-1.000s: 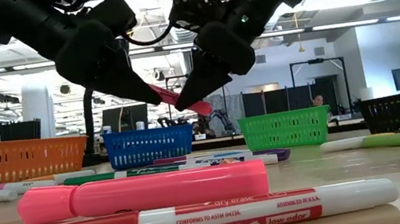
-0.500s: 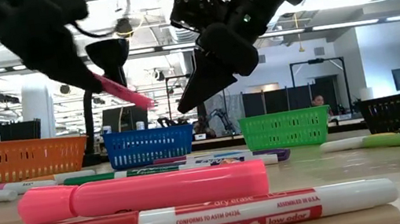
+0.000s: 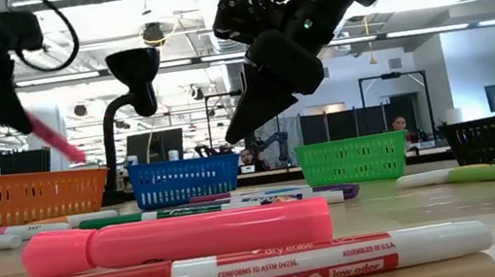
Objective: Pick & Place Markers
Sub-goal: Put the middle right pink highlighter pen into the orange basket, then put the bottom pink highlighter pen into the orange basket
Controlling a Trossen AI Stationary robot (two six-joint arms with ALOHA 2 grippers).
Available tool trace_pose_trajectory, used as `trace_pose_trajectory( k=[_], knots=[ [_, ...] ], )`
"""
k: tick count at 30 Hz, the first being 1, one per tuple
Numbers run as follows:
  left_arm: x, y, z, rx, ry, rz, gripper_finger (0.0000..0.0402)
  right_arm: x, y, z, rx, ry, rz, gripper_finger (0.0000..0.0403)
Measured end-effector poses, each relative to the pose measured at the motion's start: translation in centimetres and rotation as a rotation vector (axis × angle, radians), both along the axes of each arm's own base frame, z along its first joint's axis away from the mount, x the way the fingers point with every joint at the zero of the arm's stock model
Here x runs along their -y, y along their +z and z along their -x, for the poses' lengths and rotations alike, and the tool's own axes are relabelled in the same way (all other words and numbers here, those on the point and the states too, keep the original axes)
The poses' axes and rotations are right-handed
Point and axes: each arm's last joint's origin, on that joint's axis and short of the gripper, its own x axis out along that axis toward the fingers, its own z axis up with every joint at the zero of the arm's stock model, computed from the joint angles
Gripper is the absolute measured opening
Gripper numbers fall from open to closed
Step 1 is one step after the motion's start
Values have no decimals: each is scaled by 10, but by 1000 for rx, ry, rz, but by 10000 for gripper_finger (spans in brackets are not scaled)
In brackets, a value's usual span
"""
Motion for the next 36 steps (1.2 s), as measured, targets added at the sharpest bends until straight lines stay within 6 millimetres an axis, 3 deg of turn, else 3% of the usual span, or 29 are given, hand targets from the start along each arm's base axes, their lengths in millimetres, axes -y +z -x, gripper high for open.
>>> trace_pose_trajectory(
  k=[8,12,27,36],
  knots=[
    [-1,-43,6,-127,129,64,76,0,-1,1,-10,2,0,234],
    [0,-50,2,-84,138,29,77,0,-1,1,-10,4,0,234],
    [2,-49,-3,-52,119,17,166,0,-1,1,-10,4,0,234],
    [14,-10,-29,142,-20,-28,149,0,-1,1,-8,4,0,234]
  ],
)
